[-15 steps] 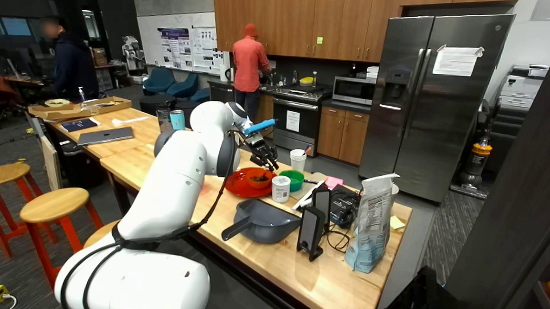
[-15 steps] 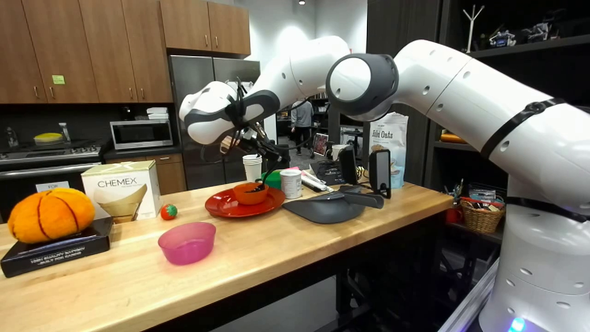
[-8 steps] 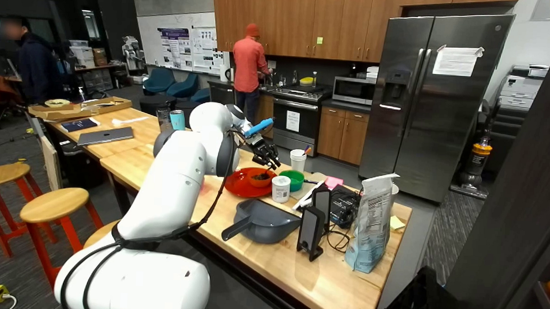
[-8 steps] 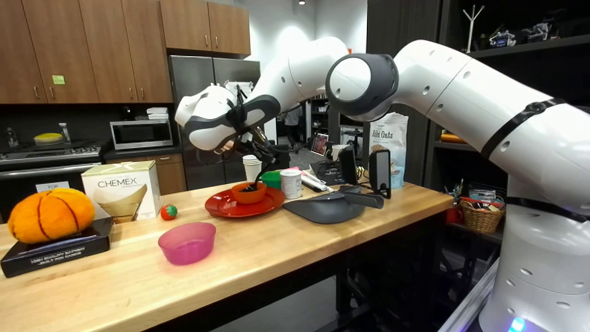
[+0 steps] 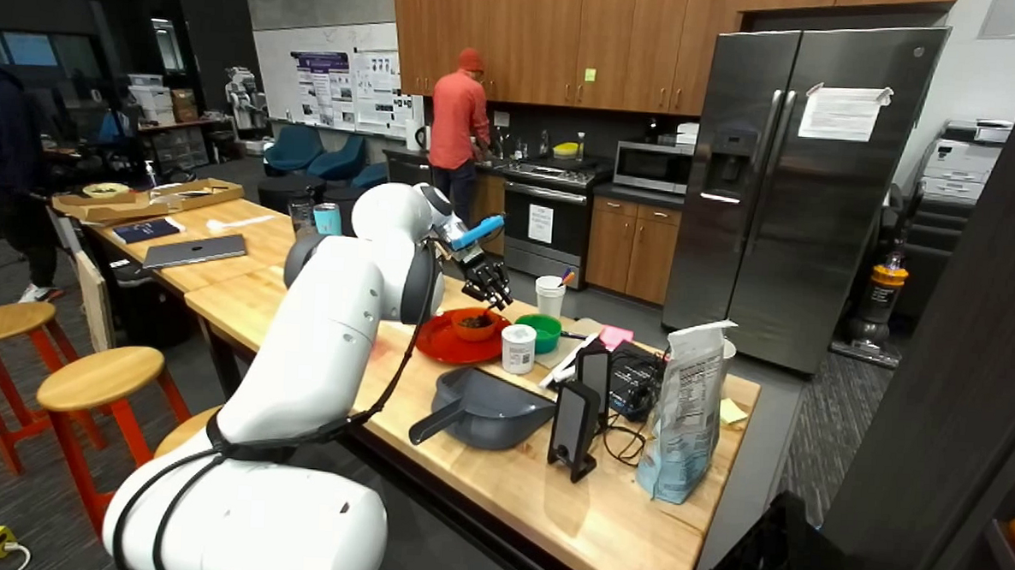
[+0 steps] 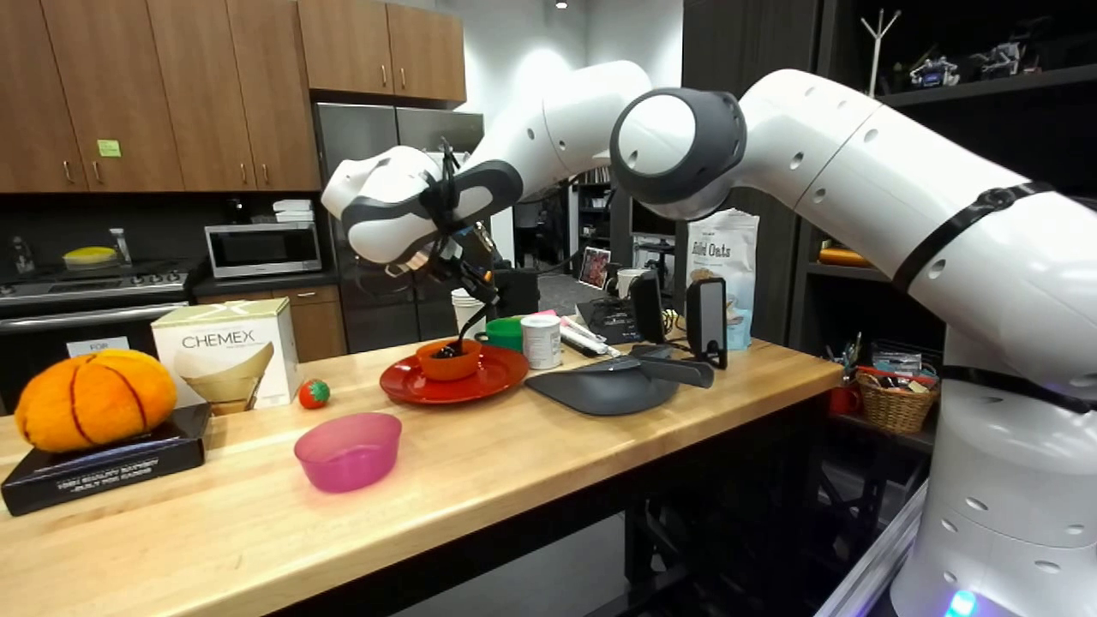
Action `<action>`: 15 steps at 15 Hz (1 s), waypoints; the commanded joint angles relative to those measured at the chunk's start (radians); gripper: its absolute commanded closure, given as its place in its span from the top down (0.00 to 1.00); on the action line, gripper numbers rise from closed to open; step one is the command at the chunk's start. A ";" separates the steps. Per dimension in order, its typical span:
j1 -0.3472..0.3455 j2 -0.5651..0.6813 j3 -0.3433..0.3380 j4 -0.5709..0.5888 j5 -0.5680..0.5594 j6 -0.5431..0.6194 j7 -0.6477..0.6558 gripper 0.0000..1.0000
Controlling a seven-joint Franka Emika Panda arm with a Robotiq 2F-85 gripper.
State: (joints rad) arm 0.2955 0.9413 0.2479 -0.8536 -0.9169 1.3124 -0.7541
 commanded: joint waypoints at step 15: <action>-0.025 -0.065 0.001 -0.077 -0.015 -0.225 -0.203 0.06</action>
State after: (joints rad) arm 0.2709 0.9059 0.2661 -0.8855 -0.9013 1.1098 -0.9343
